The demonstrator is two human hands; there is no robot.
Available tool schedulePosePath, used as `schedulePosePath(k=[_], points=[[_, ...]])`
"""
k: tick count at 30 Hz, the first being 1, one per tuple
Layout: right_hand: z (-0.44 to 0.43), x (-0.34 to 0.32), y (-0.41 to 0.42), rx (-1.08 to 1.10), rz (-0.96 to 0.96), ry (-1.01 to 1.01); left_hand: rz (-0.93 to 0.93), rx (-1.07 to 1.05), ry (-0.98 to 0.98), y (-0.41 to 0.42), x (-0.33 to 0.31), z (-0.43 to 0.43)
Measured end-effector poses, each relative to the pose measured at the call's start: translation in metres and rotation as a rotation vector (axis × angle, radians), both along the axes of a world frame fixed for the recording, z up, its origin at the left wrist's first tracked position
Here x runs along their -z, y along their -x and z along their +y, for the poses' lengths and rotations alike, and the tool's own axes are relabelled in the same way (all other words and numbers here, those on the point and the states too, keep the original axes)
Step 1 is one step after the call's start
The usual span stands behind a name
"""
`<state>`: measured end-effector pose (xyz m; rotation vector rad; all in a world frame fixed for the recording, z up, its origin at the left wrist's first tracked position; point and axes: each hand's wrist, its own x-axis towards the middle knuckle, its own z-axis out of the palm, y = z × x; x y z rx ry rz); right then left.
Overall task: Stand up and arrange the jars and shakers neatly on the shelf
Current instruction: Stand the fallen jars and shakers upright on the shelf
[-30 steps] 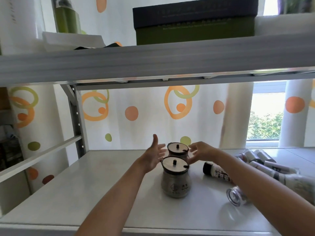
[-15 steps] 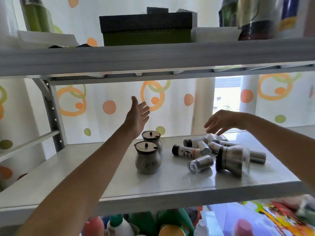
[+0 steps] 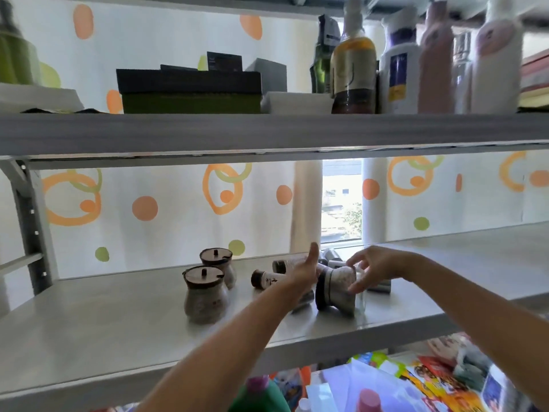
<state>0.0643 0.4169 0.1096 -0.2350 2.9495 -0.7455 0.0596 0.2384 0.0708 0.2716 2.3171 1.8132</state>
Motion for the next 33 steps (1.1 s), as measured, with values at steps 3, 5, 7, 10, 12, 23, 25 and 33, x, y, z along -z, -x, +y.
schedulePosePath(k=[3, 5, 7, 10, 12, 23, 25, 33], points=[[0.001, 0.014, 0.003, 0.023, 0.08, 0.002, -0.044, 0.073, -0.037, 0.0, -0.001, 0.006], [0.002, 0.018, 0.004, 0.041, 0.107, 0.028, -0.034, 0.075, -0.014, 0.002, -0.001, 0.007], [0.005, 0.022, 0.005, 0.056, 0.105, 0.077, -0.001, 0.074, 0.013, 0.004, 0.001, 0.008], [0.01, 0.029, 0.004, 0.076, 0.082, 0.178, 0.099, 0.101, 0.051, 0.005, 0.001, 0.011], [0.011, 0.039, 0.003, 0.098, 0.079, 0.243, 0.167, 0.121, 0.07, 0.006, 0.002, 0.015], [0.002, 0.088, 0.009, 0.232, 0.266, 0.243, 0.385, 0.222, 0.233, 0.018, 0.008, 0.035], [0.0, 0.094, 0.008, 0.262, 0.273, 0.248, 0.455, 0.213, 0.278, 0.017, 0.011, 0.038], [0.011, 0.043, -0.005, 0.131, 0.069, 0.058, 0.342, 0.04, -0.042, 0.013, -0.018, -0.006]])
